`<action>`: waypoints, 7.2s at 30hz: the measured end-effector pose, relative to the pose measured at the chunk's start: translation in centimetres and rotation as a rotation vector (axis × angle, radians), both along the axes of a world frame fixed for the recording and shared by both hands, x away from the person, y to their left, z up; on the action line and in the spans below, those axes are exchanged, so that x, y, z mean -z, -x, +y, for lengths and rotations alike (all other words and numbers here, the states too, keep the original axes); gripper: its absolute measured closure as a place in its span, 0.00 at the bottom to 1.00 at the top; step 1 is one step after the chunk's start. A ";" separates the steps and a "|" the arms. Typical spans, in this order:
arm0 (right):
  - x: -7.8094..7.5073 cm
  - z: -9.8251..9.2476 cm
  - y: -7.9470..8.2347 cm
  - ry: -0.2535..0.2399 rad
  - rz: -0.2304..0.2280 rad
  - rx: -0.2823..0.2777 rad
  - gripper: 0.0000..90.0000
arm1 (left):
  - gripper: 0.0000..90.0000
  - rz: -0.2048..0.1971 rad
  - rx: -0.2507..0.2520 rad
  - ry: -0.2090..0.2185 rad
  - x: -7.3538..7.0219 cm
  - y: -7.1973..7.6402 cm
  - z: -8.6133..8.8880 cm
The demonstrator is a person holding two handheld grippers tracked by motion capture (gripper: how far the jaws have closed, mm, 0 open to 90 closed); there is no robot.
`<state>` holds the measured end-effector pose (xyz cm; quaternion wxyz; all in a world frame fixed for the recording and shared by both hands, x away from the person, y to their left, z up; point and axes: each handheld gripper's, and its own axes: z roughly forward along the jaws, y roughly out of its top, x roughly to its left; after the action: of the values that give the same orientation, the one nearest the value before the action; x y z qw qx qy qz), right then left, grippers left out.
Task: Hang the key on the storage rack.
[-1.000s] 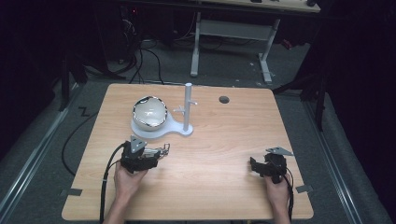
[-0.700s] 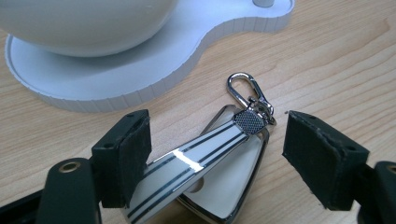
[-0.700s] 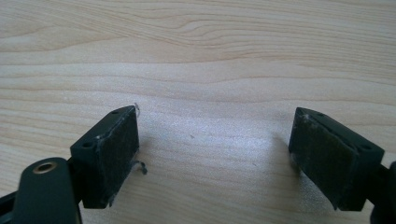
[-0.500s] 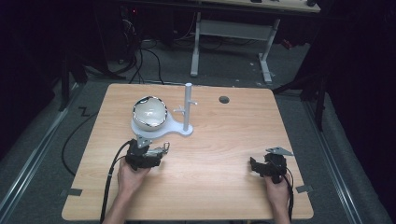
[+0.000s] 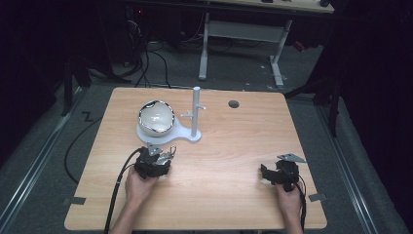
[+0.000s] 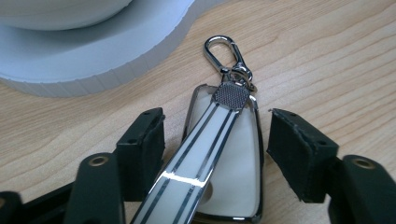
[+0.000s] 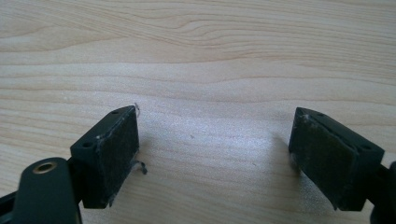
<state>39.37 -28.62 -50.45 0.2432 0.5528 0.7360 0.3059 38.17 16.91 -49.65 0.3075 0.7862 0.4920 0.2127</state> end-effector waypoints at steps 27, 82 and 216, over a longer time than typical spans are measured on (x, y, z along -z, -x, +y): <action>0.0 0.0 0.0 0.000 0.000 0.000 0.18 | 0.58 -0.019 0.020 0.061 -0.6 0.4 0.3; 0.0 0.0 0.0 0.001 0.000 -0.001 0.18 | 0.58 -0.152 0.072 0.288 -8.3 0.7 0.8; 0.0 0.0 0.0 0.000 0.001 0.001 0.18 | 0.56 -0.097 0.031 0.161 -6.0 -6.1 -3.3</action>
<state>39.35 -28.60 -50.45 0.2430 0.5533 0.7358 0.3057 44.28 13.58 -43.64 0.3965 0.7552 0.4798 0.2056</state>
